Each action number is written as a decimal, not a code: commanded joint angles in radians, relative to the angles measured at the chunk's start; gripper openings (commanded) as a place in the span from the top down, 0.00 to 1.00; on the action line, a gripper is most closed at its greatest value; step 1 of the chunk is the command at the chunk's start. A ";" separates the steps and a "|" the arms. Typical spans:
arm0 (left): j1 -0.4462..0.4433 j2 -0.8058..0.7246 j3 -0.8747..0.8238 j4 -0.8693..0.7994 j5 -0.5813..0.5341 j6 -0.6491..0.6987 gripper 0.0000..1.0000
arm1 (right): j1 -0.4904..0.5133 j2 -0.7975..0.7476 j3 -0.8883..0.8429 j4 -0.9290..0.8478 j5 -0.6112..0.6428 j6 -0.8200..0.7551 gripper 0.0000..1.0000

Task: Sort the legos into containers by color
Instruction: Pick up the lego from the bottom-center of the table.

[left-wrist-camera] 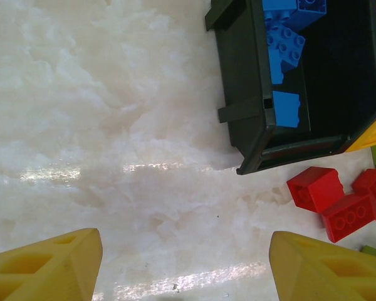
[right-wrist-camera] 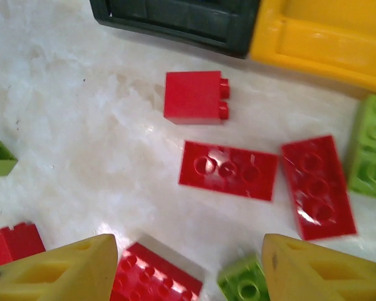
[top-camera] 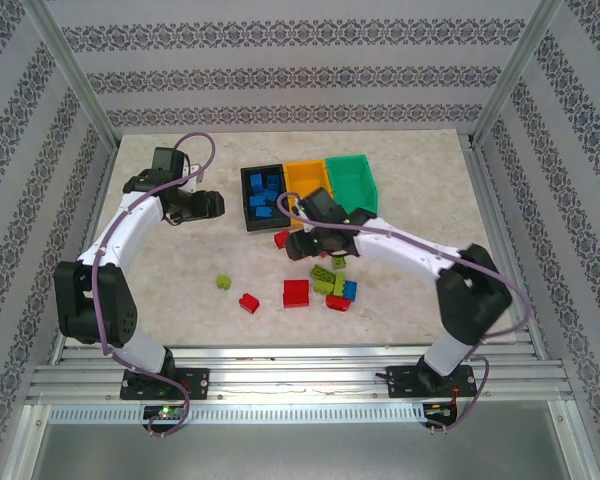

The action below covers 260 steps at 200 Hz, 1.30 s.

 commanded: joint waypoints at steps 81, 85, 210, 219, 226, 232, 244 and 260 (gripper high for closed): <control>0.015 -0.026 -0.012 0.028 0.035 -0.019 0.29 | -0.110 -0.293 -0.439 -0.009 0.078 0.165 0.38; 0.016 -0.026 -0.012 0.029 0.036 -0.019 0.29 | -0.119 -0.298 -0.447 -0.009 0.077 0.166 0.38; 0.015 -0.021 -0.009 0.027 0.045 -0.021 0.28 | -0.101 -0.199 -0.447 0.059 0.028 0.193 0.39; 0.016 -0.019 -0.010 0.025 0.045 -0.021 0.28 | -0.101 -0.188 -0.445 0.060 0.023 0.194 0.39; 0.016 -0.019 -0.010 0.024 0.046 -0.020 0.28 | -0.100 -0.183 -0.446 0.062 0.022 0.194 0.39; 0.016 -0.019 -0.010 0.025 0.046 -0.021 0.28 | -0.099 -0.182 -0.449 0.063 0.022 0.194 0.39; 0.016 -0.022 -0.011 0.026 0.046 -0.021 0.28 | -0.097 -0.181 -0.459 0.061 0.023 0.199 0.39; 0.016 -0.025 -0.010 0.026 0.048 -0.021 0.28 | -0.097 -0.183 -0.476 0.054 0.022 0.208 0.39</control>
